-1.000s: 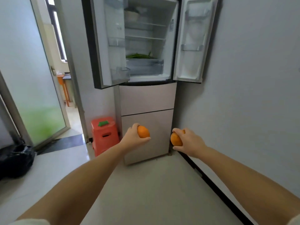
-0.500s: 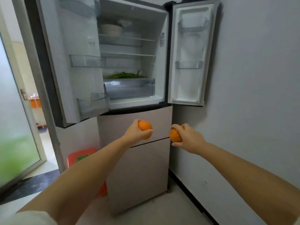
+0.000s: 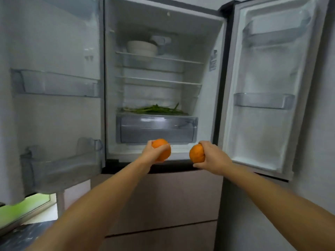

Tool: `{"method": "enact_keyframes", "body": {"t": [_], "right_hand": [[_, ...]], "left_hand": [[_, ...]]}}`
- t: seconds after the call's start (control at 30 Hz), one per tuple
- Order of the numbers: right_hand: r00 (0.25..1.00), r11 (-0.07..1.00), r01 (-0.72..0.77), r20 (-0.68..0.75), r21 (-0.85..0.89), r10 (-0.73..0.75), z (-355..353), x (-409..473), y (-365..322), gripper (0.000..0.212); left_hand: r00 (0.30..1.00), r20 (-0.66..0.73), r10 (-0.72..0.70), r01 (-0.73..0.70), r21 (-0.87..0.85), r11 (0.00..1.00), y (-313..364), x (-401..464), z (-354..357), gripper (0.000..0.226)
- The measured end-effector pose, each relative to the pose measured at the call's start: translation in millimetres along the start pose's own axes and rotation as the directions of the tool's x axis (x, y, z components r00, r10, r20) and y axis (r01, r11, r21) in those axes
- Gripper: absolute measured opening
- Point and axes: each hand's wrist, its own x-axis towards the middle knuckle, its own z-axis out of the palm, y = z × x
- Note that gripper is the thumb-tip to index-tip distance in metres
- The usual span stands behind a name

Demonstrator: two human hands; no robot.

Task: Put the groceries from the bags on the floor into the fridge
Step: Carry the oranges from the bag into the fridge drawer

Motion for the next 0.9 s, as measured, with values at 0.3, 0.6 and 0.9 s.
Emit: {"method": "enact_keyframes", "body": {"t": [0.3, 0.6, 0.9], "right_hand": [[0.935, 0.292, -0.317, 0.246, 0.903, 0.254, 73, 203, 27, 0.069], [0.9, -0.483, -0.188, 0.346, 0.855, 0.263, 106, 351, 36, 0.067], [0.909, -0.477, -0.18, 0.33, 0.86, 0.253, 105, 352, 38, 0.048]], "left_hand": [[0.974, -0.101, -0.205, 0.096, -0.633, 0.768, 8, 168, -2, 0.042], [0.976, -0.042, -0.214, 0.134, -0.657, 0.742, 10, 305, -28, 0.027], [0.986, 0.013, -0.165, 0.118, -0.753, 0.647, 3, 305, -30, 0.034]]}}
